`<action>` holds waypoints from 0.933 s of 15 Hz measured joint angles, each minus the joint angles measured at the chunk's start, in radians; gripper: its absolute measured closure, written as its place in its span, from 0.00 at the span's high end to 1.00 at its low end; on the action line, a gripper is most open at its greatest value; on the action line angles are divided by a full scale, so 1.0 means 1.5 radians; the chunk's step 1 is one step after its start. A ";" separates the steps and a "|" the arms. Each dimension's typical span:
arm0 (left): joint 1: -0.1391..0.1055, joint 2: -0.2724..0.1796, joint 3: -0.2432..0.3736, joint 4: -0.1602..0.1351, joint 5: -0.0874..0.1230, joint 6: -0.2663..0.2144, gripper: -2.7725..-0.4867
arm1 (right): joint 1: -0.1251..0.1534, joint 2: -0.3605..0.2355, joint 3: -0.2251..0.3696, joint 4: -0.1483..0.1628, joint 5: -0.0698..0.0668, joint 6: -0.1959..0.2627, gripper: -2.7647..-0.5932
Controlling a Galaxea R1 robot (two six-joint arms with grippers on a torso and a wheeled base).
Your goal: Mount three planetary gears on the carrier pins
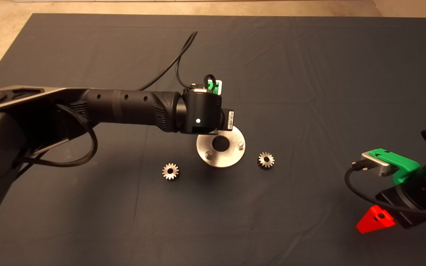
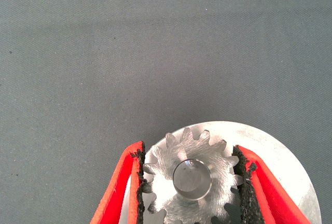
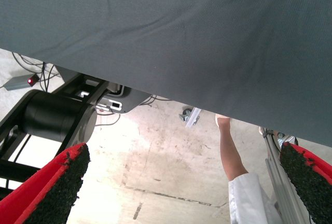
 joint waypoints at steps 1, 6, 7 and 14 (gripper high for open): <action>0.001 0.000 0.000 0.004 0.000 -0.001 0.17 | 0.000 0.000 0.000 0.000 0.000 0.000 0.98; 0.001 0.002 0.000 0.022 0.000 -0.005 0.17 | 0.000 0.000 0.000 0.000 0.000 0.000 0.98; 0.001 0.002 0.000 0.023 0.000 -0.006 0.17 | 0.000 0.000 0.000 0.000 0.000 0.000 0.98; 0.001 0.002 0.000 0.042 0.000 -0.009 0.17 | 0.000 0.000 0.000 0.000 0.000 0.000 0.98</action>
